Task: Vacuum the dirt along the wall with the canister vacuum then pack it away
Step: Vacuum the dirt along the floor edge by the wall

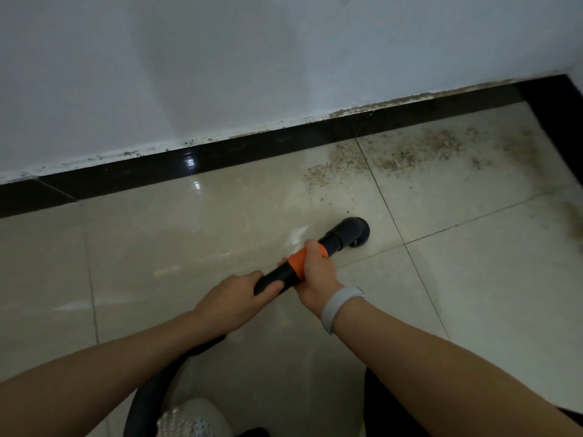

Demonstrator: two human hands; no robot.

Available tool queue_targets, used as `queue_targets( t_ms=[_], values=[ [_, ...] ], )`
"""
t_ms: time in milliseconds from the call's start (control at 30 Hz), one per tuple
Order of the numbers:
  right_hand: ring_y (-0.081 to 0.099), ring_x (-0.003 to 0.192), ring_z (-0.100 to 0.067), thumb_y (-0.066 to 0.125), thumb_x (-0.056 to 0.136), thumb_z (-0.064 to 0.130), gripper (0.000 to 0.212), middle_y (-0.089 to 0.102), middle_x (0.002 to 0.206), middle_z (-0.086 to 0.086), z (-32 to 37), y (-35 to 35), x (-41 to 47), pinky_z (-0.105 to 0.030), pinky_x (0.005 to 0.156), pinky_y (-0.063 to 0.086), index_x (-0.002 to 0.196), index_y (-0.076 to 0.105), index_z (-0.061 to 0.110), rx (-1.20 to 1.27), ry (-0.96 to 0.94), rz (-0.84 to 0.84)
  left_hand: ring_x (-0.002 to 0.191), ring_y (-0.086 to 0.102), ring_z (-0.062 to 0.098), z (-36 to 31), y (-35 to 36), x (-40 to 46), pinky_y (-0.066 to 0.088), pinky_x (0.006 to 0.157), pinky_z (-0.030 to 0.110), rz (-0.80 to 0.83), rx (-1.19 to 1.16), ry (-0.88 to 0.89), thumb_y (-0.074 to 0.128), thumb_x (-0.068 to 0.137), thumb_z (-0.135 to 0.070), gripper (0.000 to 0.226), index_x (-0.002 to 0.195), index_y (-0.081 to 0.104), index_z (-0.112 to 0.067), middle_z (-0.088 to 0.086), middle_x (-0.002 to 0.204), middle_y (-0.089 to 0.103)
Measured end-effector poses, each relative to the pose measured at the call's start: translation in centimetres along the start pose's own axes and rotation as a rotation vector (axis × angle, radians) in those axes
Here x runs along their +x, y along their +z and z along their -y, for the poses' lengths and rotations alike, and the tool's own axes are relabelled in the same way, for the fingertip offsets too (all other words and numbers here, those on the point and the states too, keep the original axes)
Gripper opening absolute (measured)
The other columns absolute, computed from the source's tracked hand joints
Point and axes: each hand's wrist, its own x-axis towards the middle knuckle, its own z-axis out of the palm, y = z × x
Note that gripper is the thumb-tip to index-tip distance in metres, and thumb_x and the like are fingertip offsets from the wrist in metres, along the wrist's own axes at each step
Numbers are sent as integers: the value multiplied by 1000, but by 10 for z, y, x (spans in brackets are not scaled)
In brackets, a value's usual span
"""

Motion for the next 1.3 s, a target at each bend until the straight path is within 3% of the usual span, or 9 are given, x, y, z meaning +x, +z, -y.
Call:
queue_targets(
  t_ms=[133, 267, 467, 667, 800, 1067, 1200, 1300],
  values=[
    [55, 37, -18, 53, 89, 13, 17, 49, 60, -9, 18, 10, 11, -28, 43, 50, 77, 42, 7, 106, -106, -28, 67, 55, 24, -16, -12, 23, 39, 58, 31, -67, 131, 68, 40, 90, -60, 42, 81, 49, -20, 3, 71, 56],
    [55, 37, -18, 53, 90, 14, 17, 48, 59, -9, 25, 17, 18, -30, 46, 51, 77, 43, 8, 126, -125, 57, 62, 50, 20, -20, -19, 29, 32, 49, 29, -133, 192, 94, 39, 90, -61, 43, 82, 46, -19, -5, 62, 46],
    [56, 39, -18, 52, 89, 12, 16, 50, 44, -2, -15, 41, 7, -31, 50, 52, 76, 44, 8, 94, -68, 204, 59, 48, 22, 19, -28, -4, 28, 51, 32, -269, 261, -8, 42, 89, -58, 37, 80, 41, -22, -2, 62, 47],
    [54, 44, -21, 52, 91, 11, 18, 48, 58, -8, -18, 78, 3, -34, 53, 53, 76, 43, 7, -77, -60, 284, 55, 49, 20, 39, -36, -12, 30, 46, 29, -343, 103, -99, 43, 90, -53, 38, 77, 46, -18, -2, 58, 50],
    [55, 47, -21, 53, 91, 13, 15, 48, 63, -8, 2, 75, 11, -34, 54, 53, 80, 44, 7, -117, -105, 221, 62, 58, 27, 23, -35, 7, 39, 53, 32, -314, -3, -82, 43, 89, -55, 42, 75, 48, -15, 8, 66, 59],
    [57, 41, -18, 53, 90, 11, 14, 52, 54, -6, -7, 16, 15, -28, 46, 52, 78, 47, 6, 42, -132, 76, 61, 54, 20, 8, -6, 7, 34, 53, 30, -161, 134, 41, 43, 90, -57, 36, 80, 45, -22, -7, 58, 46],
    [56, 41, -19, 54, 90, 12, 18, 51, 47, -3, -1, 41, 25, -29, 47, 52, 76, 45, 7, -7, -118, 172, 63, 55, 25, 13, -16, 8, 32, 52, 32, -272, 124, 4, 41, 90, -57, 38, 80, 44, -20, -5, 59, 47],
    [57, 47, -22, 56, 89, 15, 15, 51, 63, -8, 5, 72, 29, -33, 51, 54, 86, 45, 6, -100, -76, 280, 54, 48, 18, 20, -26, 10, 30, 46, 29, -375, 78, -69, 40, 90, -57, 39, 76, 41, -21, -4, 58, 47]
  ],
)
